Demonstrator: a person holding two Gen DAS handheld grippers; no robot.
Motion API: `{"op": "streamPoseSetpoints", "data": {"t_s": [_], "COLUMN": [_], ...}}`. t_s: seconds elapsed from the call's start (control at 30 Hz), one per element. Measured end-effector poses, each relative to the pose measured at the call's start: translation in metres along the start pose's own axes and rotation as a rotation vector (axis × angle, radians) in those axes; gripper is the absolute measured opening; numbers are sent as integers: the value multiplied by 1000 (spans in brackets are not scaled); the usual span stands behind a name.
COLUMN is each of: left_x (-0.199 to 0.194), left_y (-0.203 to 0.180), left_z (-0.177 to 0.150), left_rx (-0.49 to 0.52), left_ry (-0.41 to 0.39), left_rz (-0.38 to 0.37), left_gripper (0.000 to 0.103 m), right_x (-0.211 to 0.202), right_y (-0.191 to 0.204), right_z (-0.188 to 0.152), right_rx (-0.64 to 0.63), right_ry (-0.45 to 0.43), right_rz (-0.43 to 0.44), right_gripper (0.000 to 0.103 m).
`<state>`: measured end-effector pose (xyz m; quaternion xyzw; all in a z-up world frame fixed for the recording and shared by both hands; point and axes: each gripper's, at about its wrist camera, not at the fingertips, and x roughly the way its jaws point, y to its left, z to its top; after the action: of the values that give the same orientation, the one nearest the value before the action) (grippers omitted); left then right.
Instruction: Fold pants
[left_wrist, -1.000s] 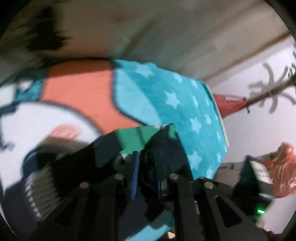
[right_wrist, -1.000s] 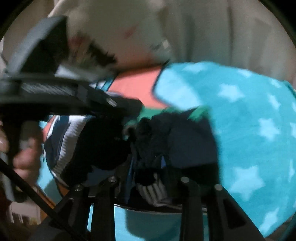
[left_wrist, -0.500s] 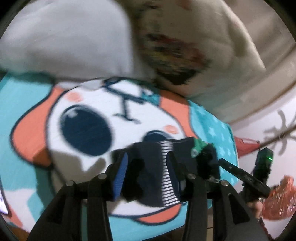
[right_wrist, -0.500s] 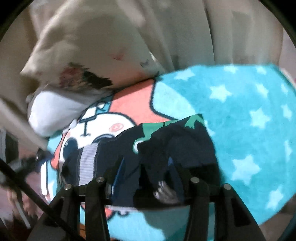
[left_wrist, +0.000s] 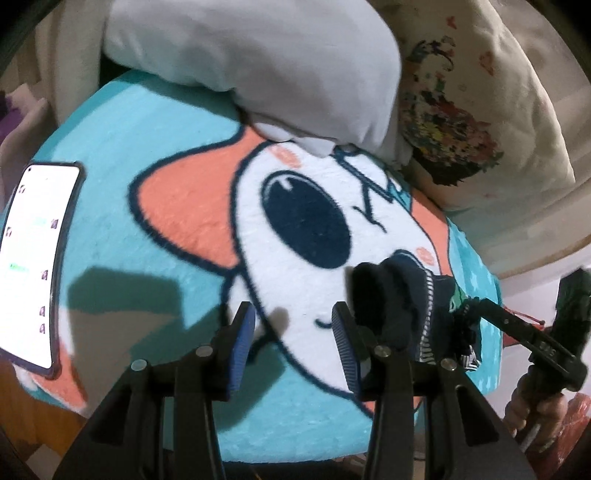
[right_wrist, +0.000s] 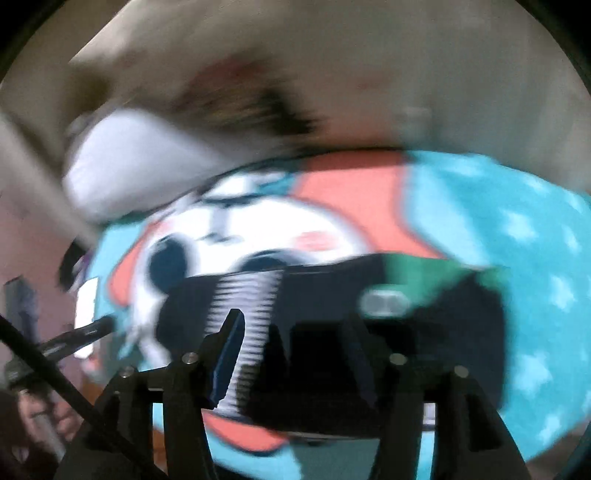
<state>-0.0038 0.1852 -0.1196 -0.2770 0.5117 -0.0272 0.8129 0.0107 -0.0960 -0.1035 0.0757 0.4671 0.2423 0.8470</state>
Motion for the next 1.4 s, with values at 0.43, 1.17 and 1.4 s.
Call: {"op": "streamPoseSetpoints", "data": {"t_s": [0.43, 1.17, 1.4], "left_x": [-15, 45, 42], "left_y": [23, -139, -173], "left_z": [-23, -28, -31], "left_rx": [-35, 362, 388], "left_ry": [-7, 128, 133], "left_rz": [-7, -196, -192], "left_gripper": [42, 19, 20], "right_x": [128, -1, -21], "right_y": [118, 1, -60], "right_z": [-4, 9, -2], "right_rx": [-317, 154, 271], "right_ry": [172, -81, -127], "right_rz": [-304, 116, 152], "right_gripper": [47, 33, 33]}}
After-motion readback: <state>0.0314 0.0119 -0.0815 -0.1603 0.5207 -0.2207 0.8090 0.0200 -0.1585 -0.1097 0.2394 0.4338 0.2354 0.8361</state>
